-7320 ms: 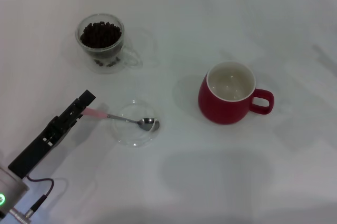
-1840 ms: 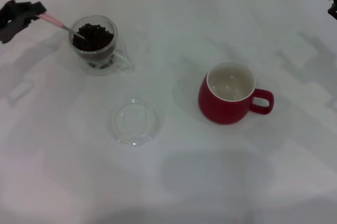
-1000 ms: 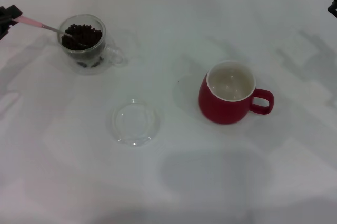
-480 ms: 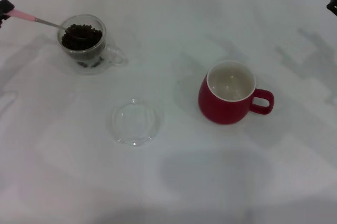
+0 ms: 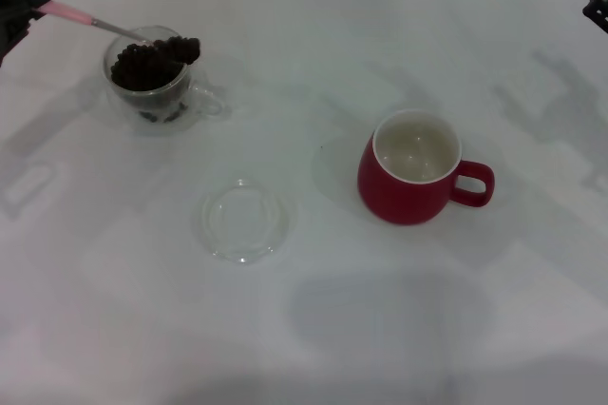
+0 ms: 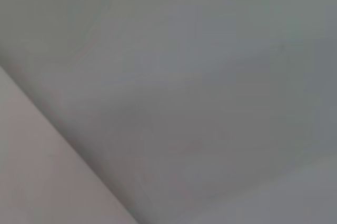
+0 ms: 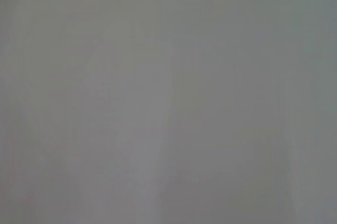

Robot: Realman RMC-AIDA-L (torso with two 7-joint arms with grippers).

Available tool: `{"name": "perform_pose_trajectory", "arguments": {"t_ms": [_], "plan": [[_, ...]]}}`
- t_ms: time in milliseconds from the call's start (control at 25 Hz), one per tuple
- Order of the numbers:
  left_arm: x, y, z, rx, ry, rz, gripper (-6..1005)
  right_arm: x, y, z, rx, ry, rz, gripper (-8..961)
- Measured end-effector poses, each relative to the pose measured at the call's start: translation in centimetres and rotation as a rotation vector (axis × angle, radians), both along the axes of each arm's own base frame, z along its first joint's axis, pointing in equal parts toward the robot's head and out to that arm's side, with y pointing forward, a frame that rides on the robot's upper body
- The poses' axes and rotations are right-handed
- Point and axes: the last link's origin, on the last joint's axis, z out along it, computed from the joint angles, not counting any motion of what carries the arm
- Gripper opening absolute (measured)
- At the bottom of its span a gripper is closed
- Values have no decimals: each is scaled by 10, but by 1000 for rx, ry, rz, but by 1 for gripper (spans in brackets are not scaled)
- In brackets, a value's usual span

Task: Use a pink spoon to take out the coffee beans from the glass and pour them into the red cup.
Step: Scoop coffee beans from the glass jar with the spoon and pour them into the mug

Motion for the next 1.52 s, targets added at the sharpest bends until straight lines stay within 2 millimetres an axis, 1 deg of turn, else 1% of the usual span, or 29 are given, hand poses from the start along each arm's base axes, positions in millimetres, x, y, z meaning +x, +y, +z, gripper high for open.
{"name": "perform_pose_trajectory", "arguments": {"t_ms": [160,440,480,520,680,920,1080,1200,1520], "plan": [[13,1,-4,-36,-21,-62,127,-3,0,-1,1,4,13,840],[42,9,-19,-128,-42,-166,126,-6,3,-6,-16,8,19,840],[52,13,-24,-159,-40,-194,126,-6,2,-7,-18,10,17,840],[52,13,-24,-159,-40,-194,126,-6,2,-7,-18,10,17,840],[71,19,-35,-216,-26,-252,126,-5,0,-8,-18,16,17,841],[104,29,-54,-301,31,-364,127,-3,-4,-9,-21,30,5,841],[120,35,-63,-335,79,-410,127,-3,-8,-10,-23,45,12,841],[127,39,-68,-351,114,-424,127,-3,-10,-11,-23,51,16,841],[157,54,-87,-394,270,-518,127,-2,-14,-12,-23,58,18,841]]}}
